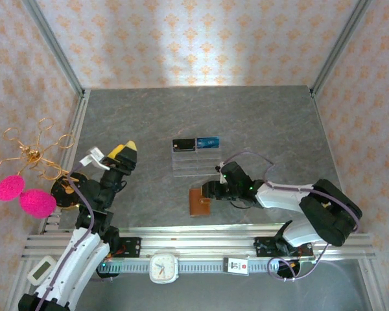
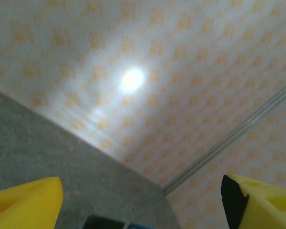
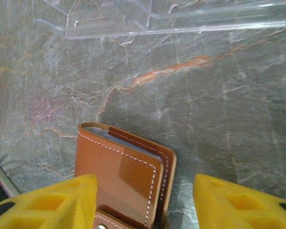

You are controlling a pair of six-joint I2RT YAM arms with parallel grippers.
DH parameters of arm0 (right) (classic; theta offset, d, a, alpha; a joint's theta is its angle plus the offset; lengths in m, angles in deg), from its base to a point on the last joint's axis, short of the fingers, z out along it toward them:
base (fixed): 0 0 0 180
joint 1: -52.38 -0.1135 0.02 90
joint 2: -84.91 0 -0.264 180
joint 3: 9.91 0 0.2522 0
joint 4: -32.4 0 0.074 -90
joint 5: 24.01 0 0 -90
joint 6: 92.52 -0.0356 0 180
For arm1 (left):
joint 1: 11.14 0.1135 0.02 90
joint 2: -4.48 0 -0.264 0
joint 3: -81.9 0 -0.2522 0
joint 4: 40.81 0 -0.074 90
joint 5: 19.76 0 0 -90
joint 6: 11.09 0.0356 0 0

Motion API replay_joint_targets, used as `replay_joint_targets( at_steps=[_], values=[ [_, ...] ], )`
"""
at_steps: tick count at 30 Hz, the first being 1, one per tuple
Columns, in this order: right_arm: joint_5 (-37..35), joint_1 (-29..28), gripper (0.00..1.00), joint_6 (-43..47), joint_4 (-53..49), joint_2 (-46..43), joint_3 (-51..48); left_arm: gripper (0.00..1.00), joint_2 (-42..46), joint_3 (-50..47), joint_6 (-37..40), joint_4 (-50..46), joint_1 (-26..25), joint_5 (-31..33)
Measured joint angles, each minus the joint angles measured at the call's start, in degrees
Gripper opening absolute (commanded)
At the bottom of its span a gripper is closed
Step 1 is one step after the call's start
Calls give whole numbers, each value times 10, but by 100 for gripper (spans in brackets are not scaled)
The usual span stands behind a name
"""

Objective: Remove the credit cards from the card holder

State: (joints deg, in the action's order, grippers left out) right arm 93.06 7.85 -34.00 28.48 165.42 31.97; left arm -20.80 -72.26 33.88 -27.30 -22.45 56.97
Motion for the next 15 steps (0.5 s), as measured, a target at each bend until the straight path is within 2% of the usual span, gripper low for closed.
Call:
replay_joint_targets(
  at_steps=[4, 7, 10, 13, 15],
  values=[
    [0, -11, 52, 0, 0, 23, 16, 79, -4, 0, -1, -37, -28, -18],
    [-6, -21, 46, 4, -9, 43, 29, 77, -7, 0, -1, -54, -59, -20],
    [-18, -30, 27, 13, -28, 56, 47, 77, -27, 0, -1, -65, -109, -14],
    [-17, -38, 2, 19, -23, 68, 54, 78, -54, -2, 1, -70, -163, -5],
    [-15, -38, 0, 24, -17, 65, 54, 80, -73, -5, 1, -69, -191, 1]
  ],
)
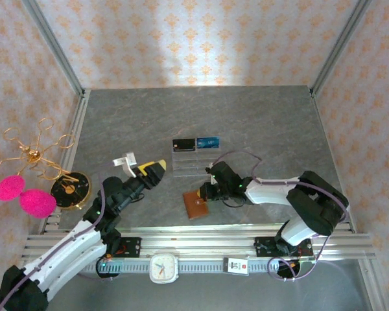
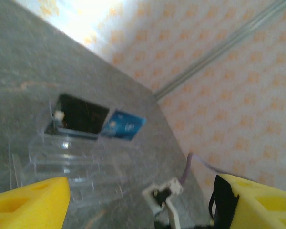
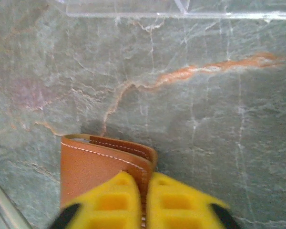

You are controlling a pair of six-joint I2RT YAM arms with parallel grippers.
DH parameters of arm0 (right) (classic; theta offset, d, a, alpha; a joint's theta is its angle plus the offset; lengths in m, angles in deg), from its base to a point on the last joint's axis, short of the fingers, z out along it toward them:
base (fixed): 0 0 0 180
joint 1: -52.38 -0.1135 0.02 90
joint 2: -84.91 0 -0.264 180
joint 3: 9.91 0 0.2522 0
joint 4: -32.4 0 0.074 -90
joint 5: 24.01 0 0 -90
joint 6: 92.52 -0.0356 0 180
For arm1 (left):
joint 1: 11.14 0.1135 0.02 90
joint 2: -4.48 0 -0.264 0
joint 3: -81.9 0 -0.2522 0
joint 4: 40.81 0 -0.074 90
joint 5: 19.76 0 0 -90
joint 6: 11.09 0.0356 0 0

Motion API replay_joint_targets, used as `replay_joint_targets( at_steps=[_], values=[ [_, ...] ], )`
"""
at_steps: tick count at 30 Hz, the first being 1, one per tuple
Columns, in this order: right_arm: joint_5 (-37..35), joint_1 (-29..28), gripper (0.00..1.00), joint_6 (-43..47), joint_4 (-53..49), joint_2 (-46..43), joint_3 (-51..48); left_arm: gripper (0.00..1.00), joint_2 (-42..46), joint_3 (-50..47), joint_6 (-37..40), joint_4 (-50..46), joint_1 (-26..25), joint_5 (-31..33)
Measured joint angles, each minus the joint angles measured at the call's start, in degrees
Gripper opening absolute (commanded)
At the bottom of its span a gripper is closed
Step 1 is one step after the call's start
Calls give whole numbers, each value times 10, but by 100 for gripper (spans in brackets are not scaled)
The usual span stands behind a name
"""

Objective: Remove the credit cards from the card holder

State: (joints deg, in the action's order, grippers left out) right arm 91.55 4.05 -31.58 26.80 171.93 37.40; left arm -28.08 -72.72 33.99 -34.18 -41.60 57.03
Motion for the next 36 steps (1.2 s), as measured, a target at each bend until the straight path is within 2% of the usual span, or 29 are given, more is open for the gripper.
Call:
replay_joint_targets(
  at_steps=[3, 5, 7, 15, 22, 29, 31, 36],
  values=[
    [0, -1, 0, 6, 1, -13, 0, 83, -31, -10, 0, 18, -19, -1],
    [-1, -2, 0, 13, -2, -38, -1, 91, -52, -21, 1, 38, -22, -11],
    [-3, 2, 0, 22, -6, -71, -1, 94, -70, -29, 4, 61, -27, -19],
    [27, 61, 0, 44, -9, -189, 1, 97, -147, -63, 4, 231, -47, -80],
    [83, 94, 0, 47, -8, -231, 43, 93, -207, -64, 1, 355, -48, -132],
    [123, 98, 0, 40, 25, -246, 80, 91, -214, -60, 2, 379, -52, -156],
    [134, 98, 0, 34, 39, -245, 84, 86, -218, -60, 1, 383, -52, -164],
    [153, 98, 0, 16, 82, -222, 92, 66, -235, -55, -3, 409, -59, -173]
  ],
)
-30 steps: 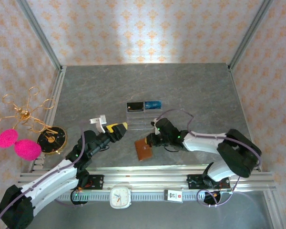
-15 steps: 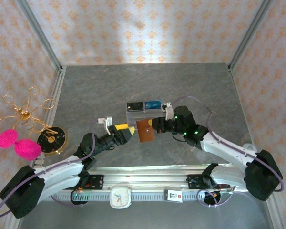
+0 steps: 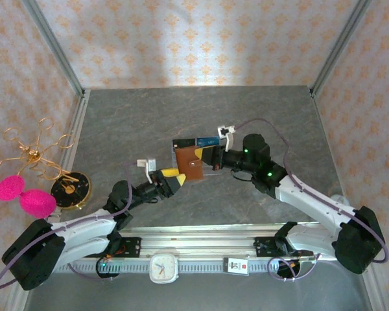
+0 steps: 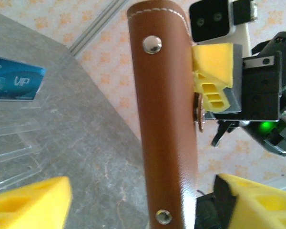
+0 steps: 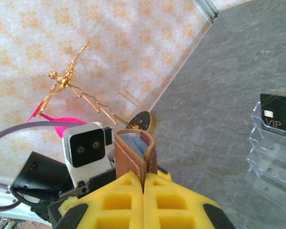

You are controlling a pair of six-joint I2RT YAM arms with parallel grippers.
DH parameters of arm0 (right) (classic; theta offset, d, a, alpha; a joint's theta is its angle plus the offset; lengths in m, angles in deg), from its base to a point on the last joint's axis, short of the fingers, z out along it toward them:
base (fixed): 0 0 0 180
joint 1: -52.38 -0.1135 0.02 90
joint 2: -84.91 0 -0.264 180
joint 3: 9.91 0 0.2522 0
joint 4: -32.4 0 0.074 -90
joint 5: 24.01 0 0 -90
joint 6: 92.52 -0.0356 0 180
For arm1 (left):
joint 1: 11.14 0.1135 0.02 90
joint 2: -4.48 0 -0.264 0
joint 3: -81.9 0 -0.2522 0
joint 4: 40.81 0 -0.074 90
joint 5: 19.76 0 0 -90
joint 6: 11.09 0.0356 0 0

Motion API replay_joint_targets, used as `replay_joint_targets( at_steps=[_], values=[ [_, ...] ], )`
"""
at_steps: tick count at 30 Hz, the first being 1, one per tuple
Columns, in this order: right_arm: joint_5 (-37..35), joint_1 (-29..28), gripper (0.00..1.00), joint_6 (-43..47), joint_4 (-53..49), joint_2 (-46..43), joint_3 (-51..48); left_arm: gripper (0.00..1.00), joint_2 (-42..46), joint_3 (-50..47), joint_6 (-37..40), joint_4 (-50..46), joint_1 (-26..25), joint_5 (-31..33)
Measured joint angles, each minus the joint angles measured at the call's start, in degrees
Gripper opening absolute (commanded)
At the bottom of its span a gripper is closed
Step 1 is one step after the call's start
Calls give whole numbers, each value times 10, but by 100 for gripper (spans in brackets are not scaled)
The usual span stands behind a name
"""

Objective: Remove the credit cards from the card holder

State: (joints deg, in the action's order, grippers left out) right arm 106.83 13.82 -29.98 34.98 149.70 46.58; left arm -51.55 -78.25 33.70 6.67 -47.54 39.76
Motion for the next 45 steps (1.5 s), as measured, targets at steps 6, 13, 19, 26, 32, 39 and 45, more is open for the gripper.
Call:
replay_joint_targets(
  at_steps=[6, 13, 19, 26, 32, 39, 45],
  values=[
    [4, 0, 0, -10, 7, 24, 2, 53, 1, 12, 0, 17, 0, -5],
    [1, 0, 0, -26, 19, 29, 1, 29, -15, 21, -1, 22, -6, -5],
    [-39, -4, 28, -25, -15, 53, 11, 0, -30, 30, -4, -11, -22, 30],
    [-159, -20, 51, 8, -155, 48, 65, 0, -35, 95, 23, -147, -59, 116],
    [-246, -79, 56, 38, -240, 31, 92, 0, -35, 112, 34, -223, -70, 177],
    [-312, -133, 57, 60, -284, 91, 138, 0, -34, 132, 47, -253, -78, 196],
    [-363, -138, 50, 65, -310, 127, 158, 0, -24, 134, 47, -283, -78, 207]
  ],
)
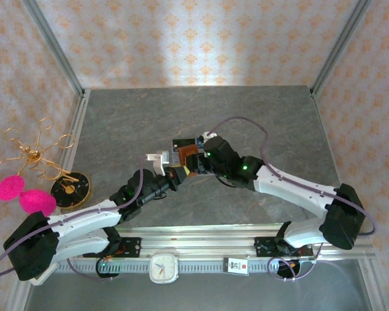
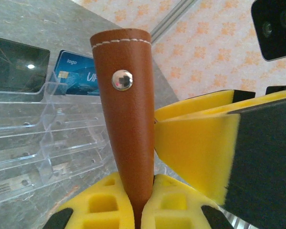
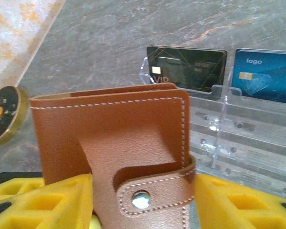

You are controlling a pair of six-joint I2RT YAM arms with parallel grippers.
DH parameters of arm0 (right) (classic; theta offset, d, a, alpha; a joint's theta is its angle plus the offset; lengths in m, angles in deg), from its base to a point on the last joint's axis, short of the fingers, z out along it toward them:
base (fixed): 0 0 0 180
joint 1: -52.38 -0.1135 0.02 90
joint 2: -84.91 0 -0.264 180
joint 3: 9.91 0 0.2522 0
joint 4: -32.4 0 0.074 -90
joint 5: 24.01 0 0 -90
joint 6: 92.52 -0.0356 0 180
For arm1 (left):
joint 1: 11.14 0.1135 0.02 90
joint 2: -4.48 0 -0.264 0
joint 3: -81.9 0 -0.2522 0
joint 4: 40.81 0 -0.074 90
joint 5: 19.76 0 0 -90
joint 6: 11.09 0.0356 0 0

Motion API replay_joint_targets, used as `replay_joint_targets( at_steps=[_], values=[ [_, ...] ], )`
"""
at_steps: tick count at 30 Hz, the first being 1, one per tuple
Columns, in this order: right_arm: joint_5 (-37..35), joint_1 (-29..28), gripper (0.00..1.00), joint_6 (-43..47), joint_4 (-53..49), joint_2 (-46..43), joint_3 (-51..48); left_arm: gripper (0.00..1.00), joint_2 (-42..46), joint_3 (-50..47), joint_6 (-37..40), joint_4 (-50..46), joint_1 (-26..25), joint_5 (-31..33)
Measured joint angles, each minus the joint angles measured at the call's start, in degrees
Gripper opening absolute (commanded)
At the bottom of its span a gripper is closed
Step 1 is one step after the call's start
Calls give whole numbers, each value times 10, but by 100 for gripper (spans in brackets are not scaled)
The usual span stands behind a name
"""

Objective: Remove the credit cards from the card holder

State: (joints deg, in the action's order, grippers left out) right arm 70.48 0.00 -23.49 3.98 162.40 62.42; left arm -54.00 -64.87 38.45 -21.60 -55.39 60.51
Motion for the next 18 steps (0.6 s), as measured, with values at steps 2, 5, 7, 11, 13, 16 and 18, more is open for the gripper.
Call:
replay_joint_targets(
  at_steps=[2, 5, 7, 11, 13, 16, 18],
  values=[
    [-10, -3, 44, 0, -7, 9, 6, 0, 5, 0, 0, -12, 0, 5],
    [-18, -5, 36, 0, -10, 18, 9, 0, 16, 0, 0, -31, 0, 11],
    [-17, -8, 26, -2, -9, 21, 9, 0, 19, 0, 1, -37, 0, 11],
    [-17, -12, 10, -1, -7, 23, 9, 0, 19, 0, 1, -43, 0, 10],
    [-18, -13, 0, 0, -6, 23, 9, 0, 19, 0, 0, -47, 0, 11],
    [-21, -13, 0, 2, -7, 24, 9, 0, 19, 0, 0, -52, 0, 12],
    [-21, -13, 0, 1, -8, 24, 9, 0, 19, 0, 0, -53, 0, 12]
  ],
)
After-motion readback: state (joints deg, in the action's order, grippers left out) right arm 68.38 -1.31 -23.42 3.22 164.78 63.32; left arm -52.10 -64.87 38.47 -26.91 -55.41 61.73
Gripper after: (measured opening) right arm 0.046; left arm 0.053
